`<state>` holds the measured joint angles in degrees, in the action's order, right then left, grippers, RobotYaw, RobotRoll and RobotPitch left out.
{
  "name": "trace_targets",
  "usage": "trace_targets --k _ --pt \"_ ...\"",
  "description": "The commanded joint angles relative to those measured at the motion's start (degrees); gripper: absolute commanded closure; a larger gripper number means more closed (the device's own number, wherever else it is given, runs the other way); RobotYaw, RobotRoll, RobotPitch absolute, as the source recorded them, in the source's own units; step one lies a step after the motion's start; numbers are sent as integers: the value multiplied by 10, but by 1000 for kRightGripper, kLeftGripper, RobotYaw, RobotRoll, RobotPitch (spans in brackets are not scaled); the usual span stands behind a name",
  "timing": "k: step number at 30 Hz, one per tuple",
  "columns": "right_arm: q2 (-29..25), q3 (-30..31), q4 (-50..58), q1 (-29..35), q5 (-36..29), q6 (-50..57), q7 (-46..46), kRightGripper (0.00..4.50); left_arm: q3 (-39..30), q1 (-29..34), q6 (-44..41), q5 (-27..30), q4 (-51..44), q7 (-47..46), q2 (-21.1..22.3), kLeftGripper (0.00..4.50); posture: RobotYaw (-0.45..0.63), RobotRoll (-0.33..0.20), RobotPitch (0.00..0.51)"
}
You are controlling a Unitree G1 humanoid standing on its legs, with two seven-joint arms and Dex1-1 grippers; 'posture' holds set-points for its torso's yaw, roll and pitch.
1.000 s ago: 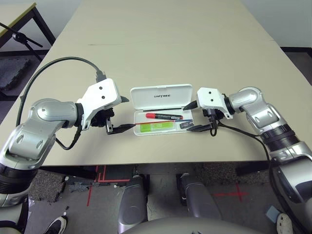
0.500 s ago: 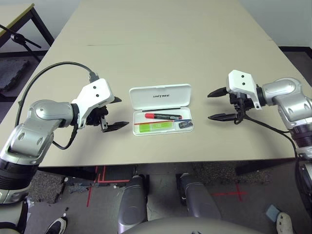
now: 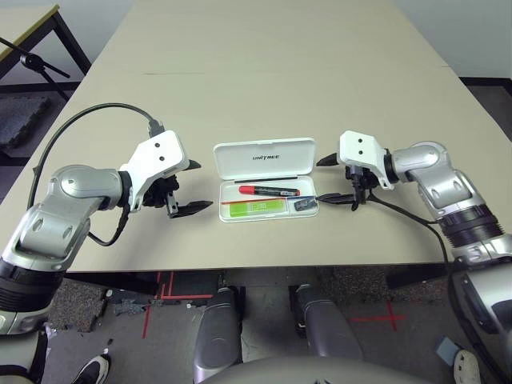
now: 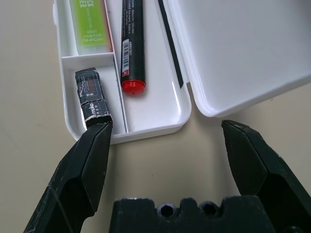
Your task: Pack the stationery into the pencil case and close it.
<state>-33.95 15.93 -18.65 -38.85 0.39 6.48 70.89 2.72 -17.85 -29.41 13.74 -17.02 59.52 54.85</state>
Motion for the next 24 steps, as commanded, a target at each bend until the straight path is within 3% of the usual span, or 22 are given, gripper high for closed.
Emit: trace_targets --k 1,11,20,24 --pt "5 13 -3 6 7 0 -3 9 1 6 -5 -3 -7 -3 3 0 12 0 142" --pt "-48 -40 3 -1 -43 43 39 9 -4 7 15 -11 34 -6 2 0 -2 0 144" --pt "-115 -90 44 38 -114 86 93 9 1 -29 91 -50 132 -42 -24 0 -21 0 142" --pt "-138 -103 68 57 -134 109 101 0 5 -53 120 -69 180 -55 -42 1024 -29 0 141"
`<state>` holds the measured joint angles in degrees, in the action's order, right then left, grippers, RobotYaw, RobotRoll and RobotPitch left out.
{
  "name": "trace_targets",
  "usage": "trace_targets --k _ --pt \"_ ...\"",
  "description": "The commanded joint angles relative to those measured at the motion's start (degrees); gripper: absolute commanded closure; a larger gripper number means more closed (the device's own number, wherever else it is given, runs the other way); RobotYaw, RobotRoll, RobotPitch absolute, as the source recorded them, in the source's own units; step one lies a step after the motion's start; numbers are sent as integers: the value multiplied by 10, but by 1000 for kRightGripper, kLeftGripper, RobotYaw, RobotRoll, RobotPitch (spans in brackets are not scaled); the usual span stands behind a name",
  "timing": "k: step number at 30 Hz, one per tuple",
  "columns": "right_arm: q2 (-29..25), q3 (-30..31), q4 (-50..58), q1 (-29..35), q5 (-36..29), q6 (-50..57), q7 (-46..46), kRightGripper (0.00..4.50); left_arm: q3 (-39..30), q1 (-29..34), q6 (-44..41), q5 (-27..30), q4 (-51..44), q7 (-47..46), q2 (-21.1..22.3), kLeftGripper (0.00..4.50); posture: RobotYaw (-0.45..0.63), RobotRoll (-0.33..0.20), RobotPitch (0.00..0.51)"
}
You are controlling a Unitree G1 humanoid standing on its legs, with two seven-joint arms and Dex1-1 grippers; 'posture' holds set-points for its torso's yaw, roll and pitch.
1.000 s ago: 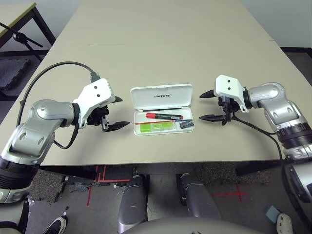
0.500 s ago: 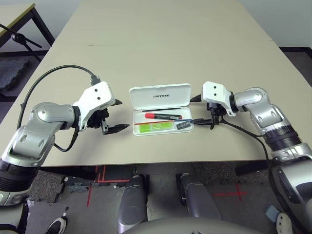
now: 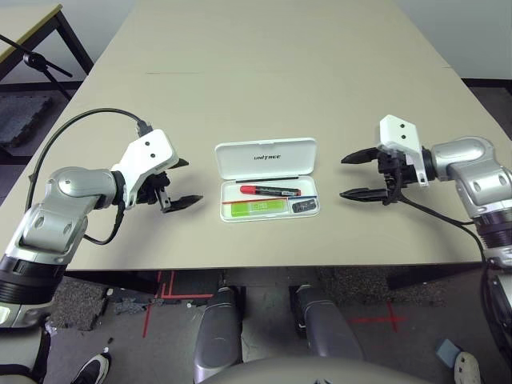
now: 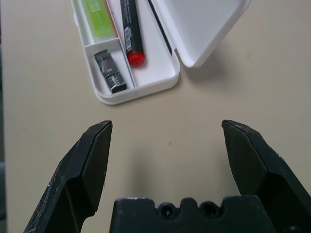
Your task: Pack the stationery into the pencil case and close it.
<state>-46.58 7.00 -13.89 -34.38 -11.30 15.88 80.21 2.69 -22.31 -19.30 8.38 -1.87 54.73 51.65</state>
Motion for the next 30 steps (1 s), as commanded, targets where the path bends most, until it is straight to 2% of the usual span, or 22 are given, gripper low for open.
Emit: trace_targets --k 1,9,19,27,30 --pt "-18 -16 26 16 -20 20 9 0 5 -13 21 -14 41 -5 -14 1358 -33 0 140" --pt "-54 -21 16 16 -22 17 26 0 14 -50 43 -60 143 -42 -38 4479 -49 0 136" --pt "-50 -17 46 23 -30 41 19 0 31 -125 70 -95 202 -104 -134 4479 -57 0 135" --pt "-52 -18 61 34 -34 52 13 0 48 -122 59 -77 169 -82 -183 4479 -63 0 139" --pt "-53 -17 63 36 -33 53 13 0 48 -115 57 -63 148 -64 -188 4479 -63 0 139"
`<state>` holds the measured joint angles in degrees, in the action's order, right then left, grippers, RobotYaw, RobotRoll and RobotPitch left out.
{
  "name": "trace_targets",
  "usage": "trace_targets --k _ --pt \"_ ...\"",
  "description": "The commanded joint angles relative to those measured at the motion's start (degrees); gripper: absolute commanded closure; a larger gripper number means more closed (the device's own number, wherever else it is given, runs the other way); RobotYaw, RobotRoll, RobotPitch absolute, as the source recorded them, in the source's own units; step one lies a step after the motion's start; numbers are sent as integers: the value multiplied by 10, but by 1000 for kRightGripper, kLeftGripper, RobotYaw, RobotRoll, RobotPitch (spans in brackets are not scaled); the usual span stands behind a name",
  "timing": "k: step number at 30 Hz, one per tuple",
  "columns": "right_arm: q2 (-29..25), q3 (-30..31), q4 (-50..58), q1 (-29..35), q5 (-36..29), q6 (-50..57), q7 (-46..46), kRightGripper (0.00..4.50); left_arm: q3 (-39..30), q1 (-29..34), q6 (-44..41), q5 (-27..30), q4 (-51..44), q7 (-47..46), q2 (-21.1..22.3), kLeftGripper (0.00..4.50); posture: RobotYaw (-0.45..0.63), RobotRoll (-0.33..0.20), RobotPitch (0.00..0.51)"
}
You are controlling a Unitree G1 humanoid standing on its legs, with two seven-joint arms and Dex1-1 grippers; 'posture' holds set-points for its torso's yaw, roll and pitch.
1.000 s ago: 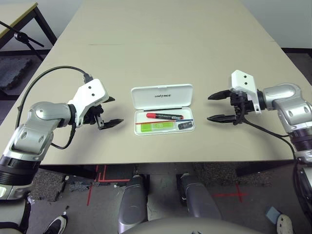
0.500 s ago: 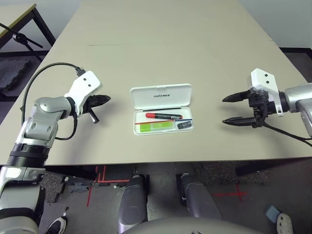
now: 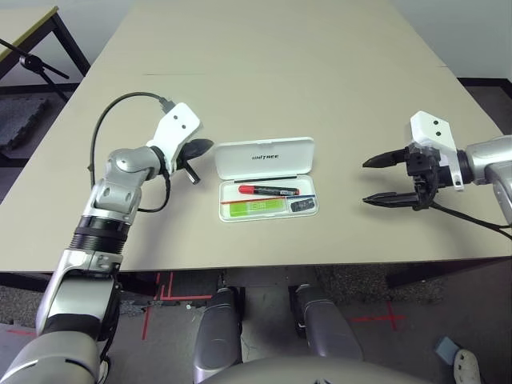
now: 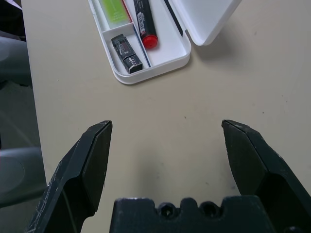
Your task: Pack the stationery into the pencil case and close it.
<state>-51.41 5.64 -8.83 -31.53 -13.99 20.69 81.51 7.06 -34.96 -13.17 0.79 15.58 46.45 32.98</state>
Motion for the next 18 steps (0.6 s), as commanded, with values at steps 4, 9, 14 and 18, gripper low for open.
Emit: trace_targets --k 4,9,14,18 --pt "-4 -2 12 9 -5 3 -2 0 12 41 -5 42 -84 74 10 4479 -63 0 144" --pt "3 4 12 10 -2 2 -6 0 32 87 -27 74 -168 125 15 4479 -58 0 142" --pt "10 11 6 7 5 -5 -10 0 60 108 -36 60 -192 129 11 4479 -57 0 138" --pt "17 16 6 7 8 -6 -14 0 87 118 -36 41 -192 124 10 4479 -60 0 133"
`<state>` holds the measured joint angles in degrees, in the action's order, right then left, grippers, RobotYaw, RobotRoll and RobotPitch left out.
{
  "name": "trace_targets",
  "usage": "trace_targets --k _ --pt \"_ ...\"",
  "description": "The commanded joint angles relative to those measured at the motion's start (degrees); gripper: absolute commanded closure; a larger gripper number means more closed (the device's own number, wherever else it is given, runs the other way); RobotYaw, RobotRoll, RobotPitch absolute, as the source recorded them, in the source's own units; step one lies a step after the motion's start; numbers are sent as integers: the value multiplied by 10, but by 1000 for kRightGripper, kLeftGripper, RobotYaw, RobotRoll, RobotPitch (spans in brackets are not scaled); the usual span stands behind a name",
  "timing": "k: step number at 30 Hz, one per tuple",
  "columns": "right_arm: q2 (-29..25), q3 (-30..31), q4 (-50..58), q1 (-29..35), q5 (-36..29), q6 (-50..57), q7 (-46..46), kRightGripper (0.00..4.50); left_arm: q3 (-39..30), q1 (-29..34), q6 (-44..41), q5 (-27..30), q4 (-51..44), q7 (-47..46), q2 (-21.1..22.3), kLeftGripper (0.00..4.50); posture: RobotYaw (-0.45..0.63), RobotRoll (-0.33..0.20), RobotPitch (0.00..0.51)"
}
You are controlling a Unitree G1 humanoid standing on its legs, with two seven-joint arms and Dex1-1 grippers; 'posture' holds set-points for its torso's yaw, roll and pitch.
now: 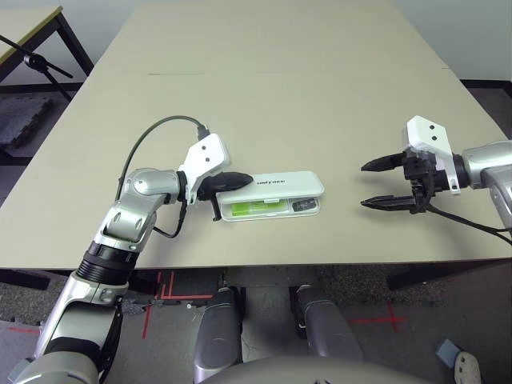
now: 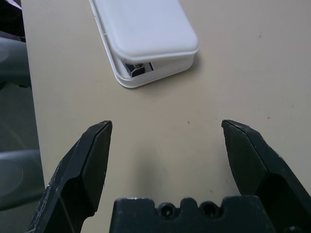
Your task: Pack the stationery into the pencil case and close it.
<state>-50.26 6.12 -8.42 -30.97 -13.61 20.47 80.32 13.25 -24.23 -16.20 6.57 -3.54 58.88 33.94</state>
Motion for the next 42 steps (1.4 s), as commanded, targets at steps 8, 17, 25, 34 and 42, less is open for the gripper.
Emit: trace_targets --k 8,17,25,34,42 --pt "16 14 0 4 12 -10 -7 0 56 26 -15 -43 23 13 24 4479 -63 0 129" --pt "50 -14 -22 2 -5 -37 -37 0 -3 25 -9 -5 36 -30 0 4117 -65 0 135" --pt "162 -104 -132 -20 -45 -123 -153 0 -153 21 -42 116 38 -94 -57 1191 -51 0 139" --pt "222 -186 -296 -65 -21 -246 -370 0 -287 -15 66 98 185 -249 -74 19 -39 0 140" --pt "241 -245 -392 -63 -20 -331 -515 0 -339 0 150 92 279 -322 -69 19 -33 0 139"
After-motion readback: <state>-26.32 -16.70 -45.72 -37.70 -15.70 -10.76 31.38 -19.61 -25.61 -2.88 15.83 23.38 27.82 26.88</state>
